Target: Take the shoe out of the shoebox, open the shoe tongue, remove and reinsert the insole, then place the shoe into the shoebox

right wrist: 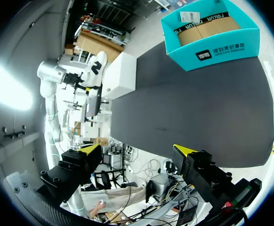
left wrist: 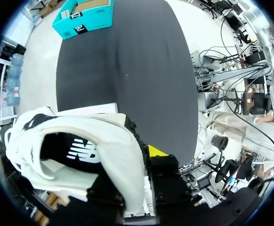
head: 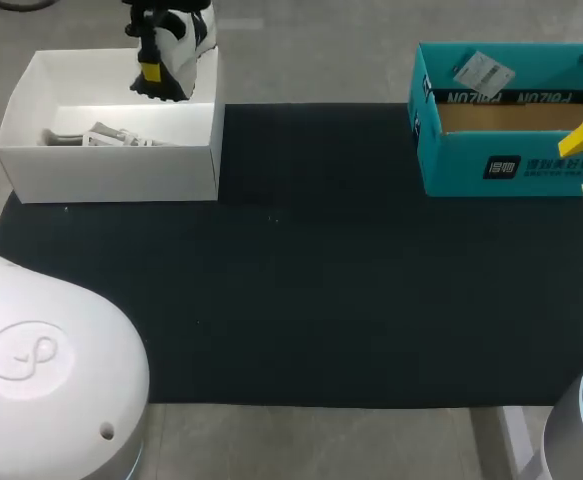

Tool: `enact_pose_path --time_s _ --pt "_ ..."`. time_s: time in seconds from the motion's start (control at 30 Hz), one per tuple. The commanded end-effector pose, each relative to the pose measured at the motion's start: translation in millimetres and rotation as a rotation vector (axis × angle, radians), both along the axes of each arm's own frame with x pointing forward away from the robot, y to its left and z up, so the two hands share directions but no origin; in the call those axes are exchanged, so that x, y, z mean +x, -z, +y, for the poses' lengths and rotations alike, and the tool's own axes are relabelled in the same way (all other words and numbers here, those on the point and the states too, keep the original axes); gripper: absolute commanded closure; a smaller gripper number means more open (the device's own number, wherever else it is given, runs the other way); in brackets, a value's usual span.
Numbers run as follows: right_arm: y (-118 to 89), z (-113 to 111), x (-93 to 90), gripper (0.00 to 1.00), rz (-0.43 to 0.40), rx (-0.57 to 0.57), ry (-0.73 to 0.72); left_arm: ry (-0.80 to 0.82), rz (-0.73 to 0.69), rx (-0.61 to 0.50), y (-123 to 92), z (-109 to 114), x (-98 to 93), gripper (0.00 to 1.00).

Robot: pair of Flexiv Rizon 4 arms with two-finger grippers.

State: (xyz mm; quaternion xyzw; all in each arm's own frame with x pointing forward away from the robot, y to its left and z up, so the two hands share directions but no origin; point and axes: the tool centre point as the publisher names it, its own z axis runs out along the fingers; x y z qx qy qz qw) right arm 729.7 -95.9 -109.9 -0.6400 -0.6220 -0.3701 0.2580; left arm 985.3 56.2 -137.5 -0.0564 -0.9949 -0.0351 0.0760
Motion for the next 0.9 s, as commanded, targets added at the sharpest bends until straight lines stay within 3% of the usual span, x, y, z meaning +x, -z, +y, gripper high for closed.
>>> enact_pose_path --time_s 0.03,0.4,0.9 --pt "0 0 -0.3 0.0 0.001 -0.001 0.001 0.003 0.042 -0.03 -1 24 16.2 1.0" --pt "0 0 -0.3 0.0 0.001 -0.001 0.001 -0.076 0.082 -0.029 -8 95 50.7 1.0" --pt "0 0 -0.3 0.0 0.001 -0.001 0.001 -0.181 0.137 -0.059 -10 162 73.4 1.0"
